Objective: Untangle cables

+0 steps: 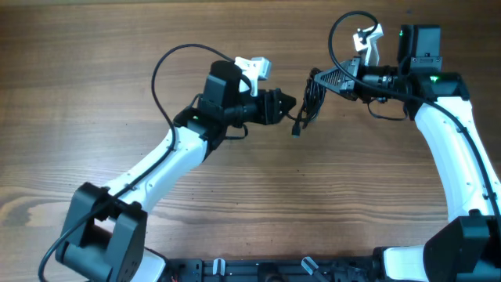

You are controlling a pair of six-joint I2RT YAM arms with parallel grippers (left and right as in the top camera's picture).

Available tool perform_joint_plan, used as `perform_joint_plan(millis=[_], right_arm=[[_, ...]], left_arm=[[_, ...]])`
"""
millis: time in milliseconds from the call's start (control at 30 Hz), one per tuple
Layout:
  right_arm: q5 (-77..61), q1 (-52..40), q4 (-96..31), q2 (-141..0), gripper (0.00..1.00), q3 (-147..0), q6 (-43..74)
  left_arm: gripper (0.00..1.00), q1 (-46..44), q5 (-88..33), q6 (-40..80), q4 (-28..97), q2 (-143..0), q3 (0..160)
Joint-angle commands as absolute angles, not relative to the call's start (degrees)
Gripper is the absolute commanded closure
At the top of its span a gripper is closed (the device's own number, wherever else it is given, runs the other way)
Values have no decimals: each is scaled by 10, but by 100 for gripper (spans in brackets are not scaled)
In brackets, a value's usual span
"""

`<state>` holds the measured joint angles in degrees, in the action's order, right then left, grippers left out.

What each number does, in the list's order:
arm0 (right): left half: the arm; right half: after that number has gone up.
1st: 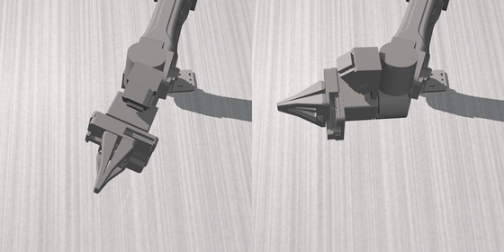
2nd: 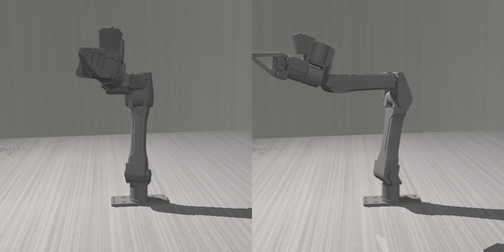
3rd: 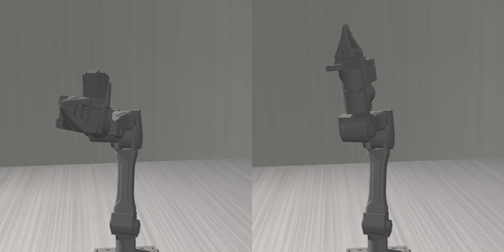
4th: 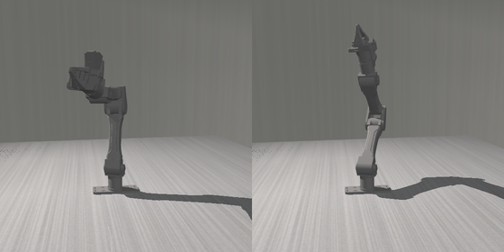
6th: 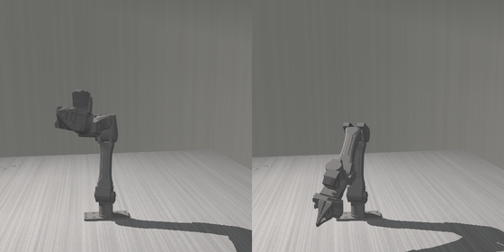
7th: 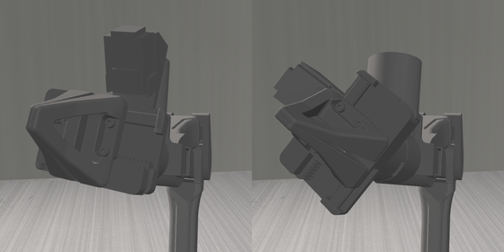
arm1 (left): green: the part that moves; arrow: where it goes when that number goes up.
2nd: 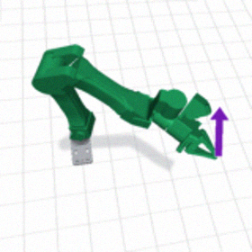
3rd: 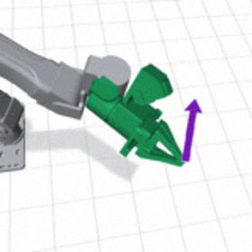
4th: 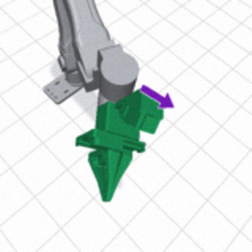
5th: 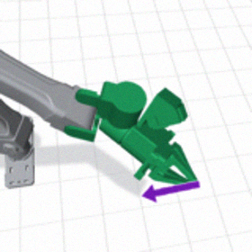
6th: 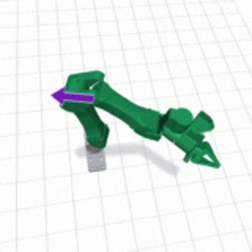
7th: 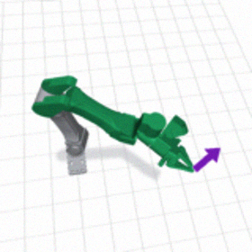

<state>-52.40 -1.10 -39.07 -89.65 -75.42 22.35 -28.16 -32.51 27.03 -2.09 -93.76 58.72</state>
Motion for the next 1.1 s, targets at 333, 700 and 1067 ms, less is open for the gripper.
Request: perform_joint_plan(millis=[333, 700, 1067], right_arm=[[-529, -13, -398, -878, 96, -765, 210], [-529, -13, -398, -878, 96, -765, 210], [-529, -13, -398, -878, 96, -765, 210]], left_arm=[[43, -324, -286, 284, -33, -1004, 584], [40, -324, -260, 290, -39, -1006, 584], [39, -324, -260, 290, -39, -1007, 584]])
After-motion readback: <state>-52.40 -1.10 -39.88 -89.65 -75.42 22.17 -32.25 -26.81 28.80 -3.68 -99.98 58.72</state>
